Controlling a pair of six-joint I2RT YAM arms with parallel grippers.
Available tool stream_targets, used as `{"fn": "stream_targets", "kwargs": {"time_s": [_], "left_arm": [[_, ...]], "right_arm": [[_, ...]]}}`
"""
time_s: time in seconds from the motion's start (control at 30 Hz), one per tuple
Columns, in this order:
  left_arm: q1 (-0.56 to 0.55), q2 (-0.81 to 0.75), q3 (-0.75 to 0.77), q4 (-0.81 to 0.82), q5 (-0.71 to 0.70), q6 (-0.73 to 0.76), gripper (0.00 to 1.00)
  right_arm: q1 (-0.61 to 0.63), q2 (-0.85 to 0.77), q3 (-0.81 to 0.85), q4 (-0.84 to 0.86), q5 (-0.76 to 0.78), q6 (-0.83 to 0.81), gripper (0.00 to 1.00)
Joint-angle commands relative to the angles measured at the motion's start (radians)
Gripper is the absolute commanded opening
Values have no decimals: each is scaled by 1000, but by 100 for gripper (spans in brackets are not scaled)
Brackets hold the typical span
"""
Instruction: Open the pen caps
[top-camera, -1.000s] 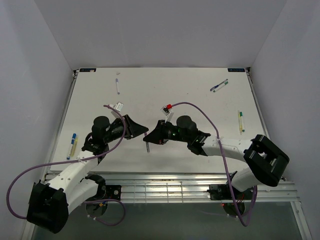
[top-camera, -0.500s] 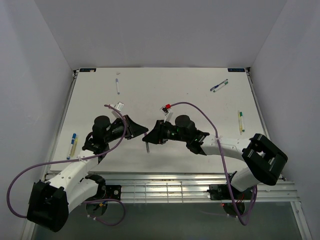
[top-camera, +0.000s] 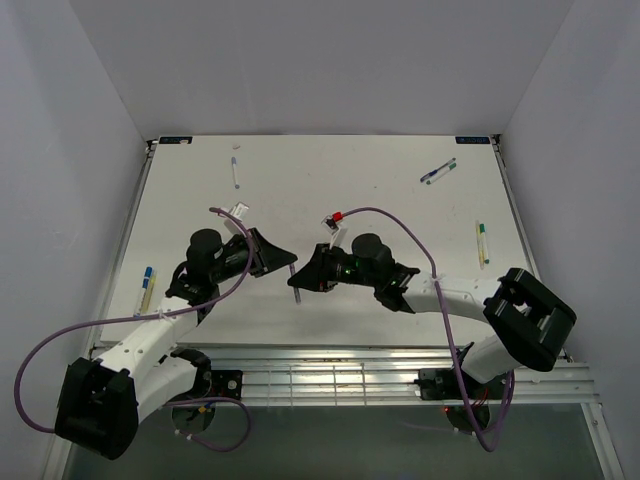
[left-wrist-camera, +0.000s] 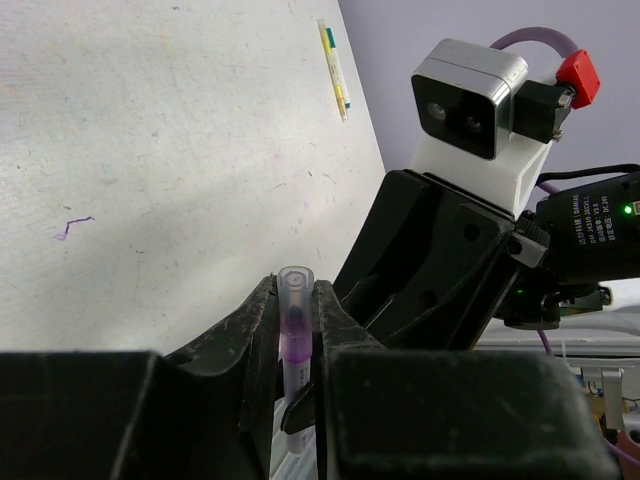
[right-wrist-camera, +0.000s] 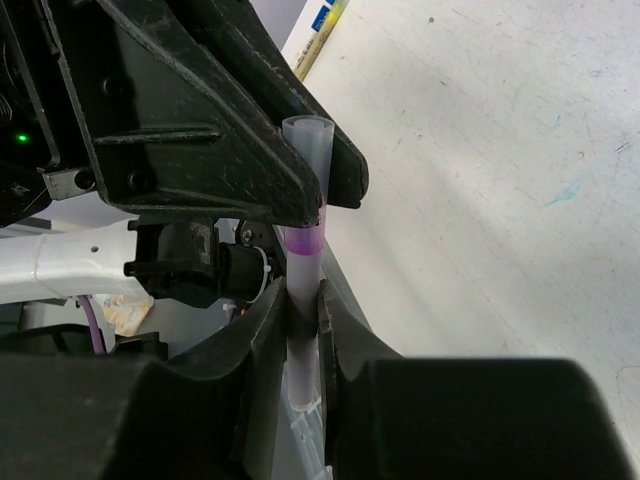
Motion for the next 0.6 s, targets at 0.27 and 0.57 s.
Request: {"fn": "stream_targets", "kwargs": {"time_s": [0.27,0.57], "left_arm": [[-5,8,98,-94,-64,1,0],[-5,74,300,-509,-462,-36,0]], "right_arm": [[28,-41,28,-65,69,-72,8],[248,37,358,-825,796,-245,8]]}}
